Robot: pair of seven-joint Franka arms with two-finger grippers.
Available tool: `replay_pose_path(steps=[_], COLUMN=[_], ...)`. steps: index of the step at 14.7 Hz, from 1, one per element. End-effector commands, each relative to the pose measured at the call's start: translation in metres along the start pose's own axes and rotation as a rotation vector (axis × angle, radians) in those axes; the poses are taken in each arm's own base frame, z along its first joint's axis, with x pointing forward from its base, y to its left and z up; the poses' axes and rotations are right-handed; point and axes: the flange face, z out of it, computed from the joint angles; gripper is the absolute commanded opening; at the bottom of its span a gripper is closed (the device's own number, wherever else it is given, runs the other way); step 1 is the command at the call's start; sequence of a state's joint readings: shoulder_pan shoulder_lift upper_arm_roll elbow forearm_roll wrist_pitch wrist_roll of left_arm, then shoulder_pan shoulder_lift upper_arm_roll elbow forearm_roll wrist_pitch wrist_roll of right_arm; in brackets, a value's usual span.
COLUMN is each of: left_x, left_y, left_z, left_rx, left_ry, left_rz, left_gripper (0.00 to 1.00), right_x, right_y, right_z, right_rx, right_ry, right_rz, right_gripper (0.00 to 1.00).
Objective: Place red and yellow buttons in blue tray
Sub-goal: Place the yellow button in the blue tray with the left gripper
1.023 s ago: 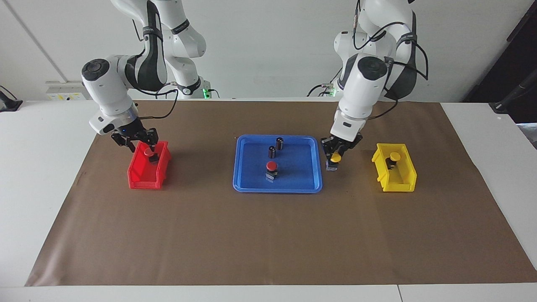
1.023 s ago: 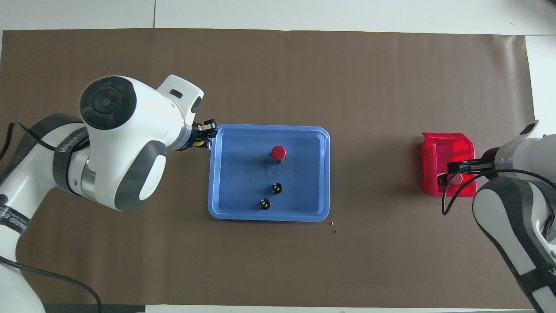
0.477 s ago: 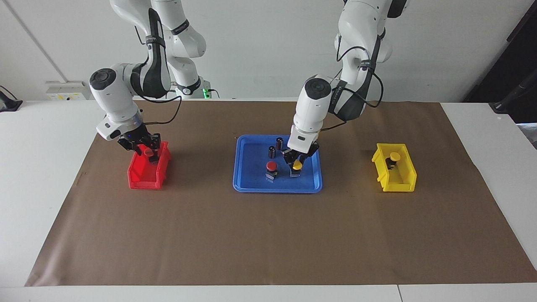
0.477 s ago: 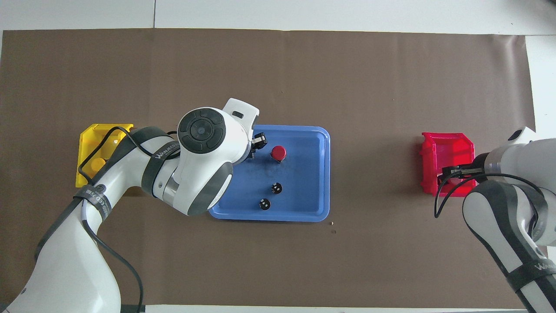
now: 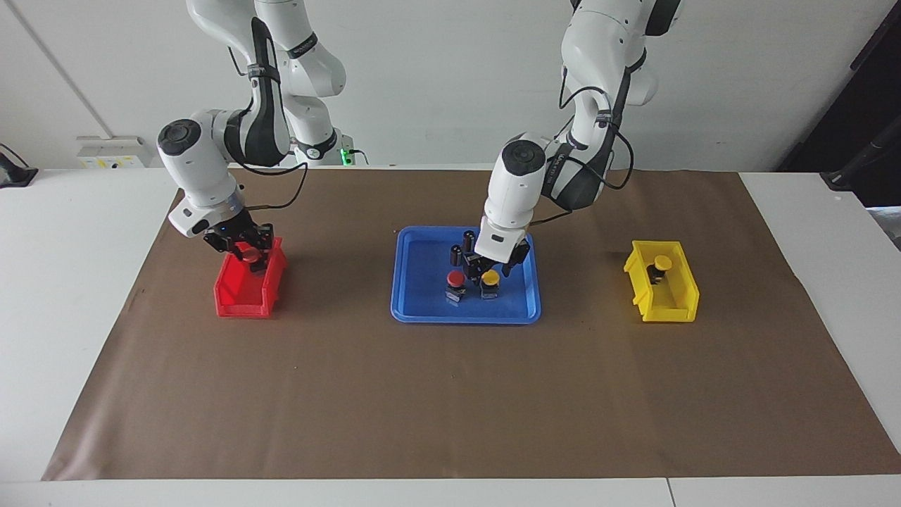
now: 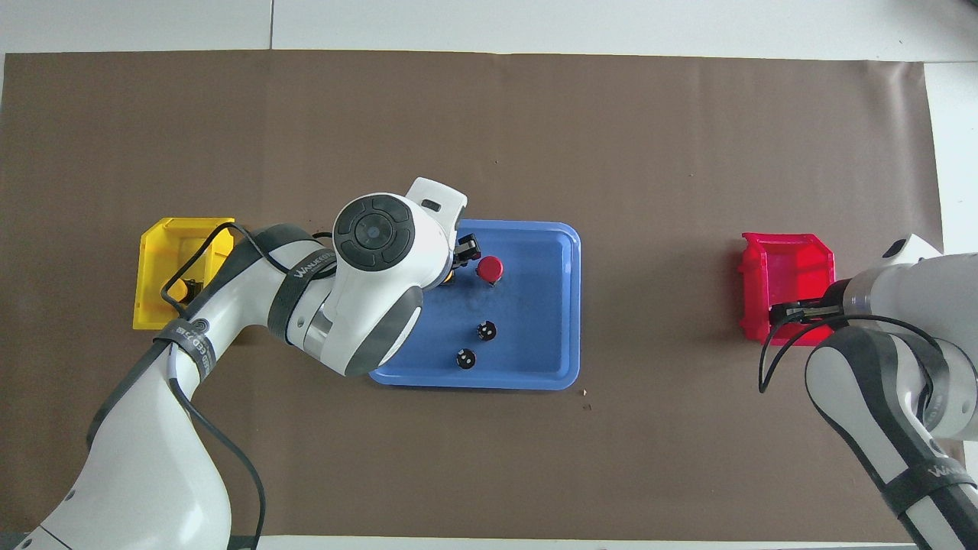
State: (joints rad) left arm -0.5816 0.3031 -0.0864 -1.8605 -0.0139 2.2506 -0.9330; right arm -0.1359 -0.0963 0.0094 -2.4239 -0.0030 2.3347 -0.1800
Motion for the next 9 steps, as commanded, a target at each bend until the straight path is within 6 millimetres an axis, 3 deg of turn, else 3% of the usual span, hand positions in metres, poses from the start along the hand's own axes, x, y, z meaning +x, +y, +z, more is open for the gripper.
replay_pose_path(steps=[1,4,8,9], left_x=[0.011,0.034,0.086,0.098], left_y=[-0.009,-0.054,-0.146,-0.172], left_z=[-0.025,-0.073,-0.165,-0.185], left_rx=[0.044,0.101,0.121,0.121], left_ry=[0.004,-0.042,-0.074,-0.09], left_rz=[0.023,0.217,0.335,0.368], left_gripper=[1.0,1.0,1.0,1.0], right_x=[-0.008,0.007,0.067,0.078], right_y=[0.002,0.0,-0.002,-0.012], right_z=[-0.003,-0.019,-0.096,-0.113], right_rx=[0.008,0.011,0.033,0.033], right_ry=[0.022,0.012,-0.092,-0.097], right_rz=[-0.015,-0.025,-0.037,-0.044], right_gripper=[0.4,0.29,0.29,0.29])
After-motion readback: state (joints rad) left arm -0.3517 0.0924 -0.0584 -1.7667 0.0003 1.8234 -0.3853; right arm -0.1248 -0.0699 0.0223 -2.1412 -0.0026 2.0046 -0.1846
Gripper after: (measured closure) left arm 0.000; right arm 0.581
